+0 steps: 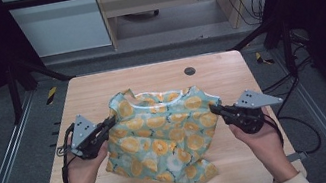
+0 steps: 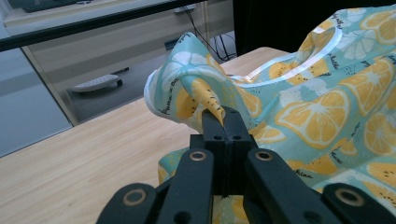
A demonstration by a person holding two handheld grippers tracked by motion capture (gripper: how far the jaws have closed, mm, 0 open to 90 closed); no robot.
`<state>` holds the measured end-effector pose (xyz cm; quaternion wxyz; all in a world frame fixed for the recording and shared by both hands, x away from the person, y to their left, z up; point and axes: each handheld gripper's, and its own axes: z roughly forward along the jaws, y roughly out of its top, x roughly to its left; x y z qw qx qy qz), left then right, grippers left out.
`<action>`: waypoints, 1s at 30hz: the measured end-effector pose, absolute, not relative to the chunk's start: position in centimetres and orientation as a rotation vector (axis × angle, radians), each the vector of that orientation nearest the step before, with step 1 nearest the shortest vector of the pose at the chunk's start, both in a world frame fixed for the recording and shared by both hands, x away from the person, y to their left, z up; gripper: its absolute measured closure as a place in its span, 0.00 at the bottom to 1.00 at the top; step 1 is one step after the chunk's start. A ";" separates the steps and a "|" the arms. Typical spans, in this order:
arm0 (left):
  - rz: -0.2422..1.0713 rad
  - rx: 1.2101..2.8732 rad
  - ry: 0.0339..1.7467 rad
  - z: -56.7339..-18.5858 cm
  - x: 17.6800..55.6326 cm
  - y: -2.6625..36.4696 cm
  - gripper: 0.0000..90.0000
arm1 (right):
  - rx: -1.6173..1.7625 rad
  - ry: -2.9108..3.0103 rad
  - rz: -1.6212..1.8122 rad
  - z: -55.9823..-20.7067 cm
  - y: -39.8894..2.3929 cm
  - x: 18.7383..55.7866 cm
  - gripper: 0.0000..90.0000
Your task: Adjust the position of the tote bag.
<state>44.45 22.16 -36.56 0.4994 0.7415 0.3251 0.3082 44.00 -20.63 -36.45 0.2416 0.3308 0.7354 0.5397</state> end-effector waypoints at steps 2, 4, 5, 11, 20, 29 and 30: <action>0.748 1.793 0.783 -36.8 43.8 22.5 1.00 | 0.896 2.016 1.484 -36.7 -20.5 43.3 1.00; 0.748 1.788 0.785 -37.2 43.1 22.8 1.00 | 0.884 2.024 1.484 -37.1 -20.2 42.6 1.00; 0.748 1.788 0.785 -37.2 43.1 22.8 1.00 | 0.884 2.024 1.484 -37.1 -20.2 42.6 1.00; 0.764 1.742 0.786 -38.1 41.6 23.7 1.00 | 0.874 2.038 1.502 -37.9 -19.7 41.7 1.00; 0.744 1.734 0.798 -39.4 40.5 24.6 1.00 | 0.866 2.064 1.522 -39.5 -19.0 40.7 1.00; 0.707 1.766 0.789 -40.7 39.2 24.6 1.00 | 0.886 2.049 1.541 -41.0 -19.4 39.9 1.00; 0.708 1.763 0.789 -40.7 39.1 24.6 1.00 | 0.887 2.056 1.535 -41.2 -19.3 39.9 1.00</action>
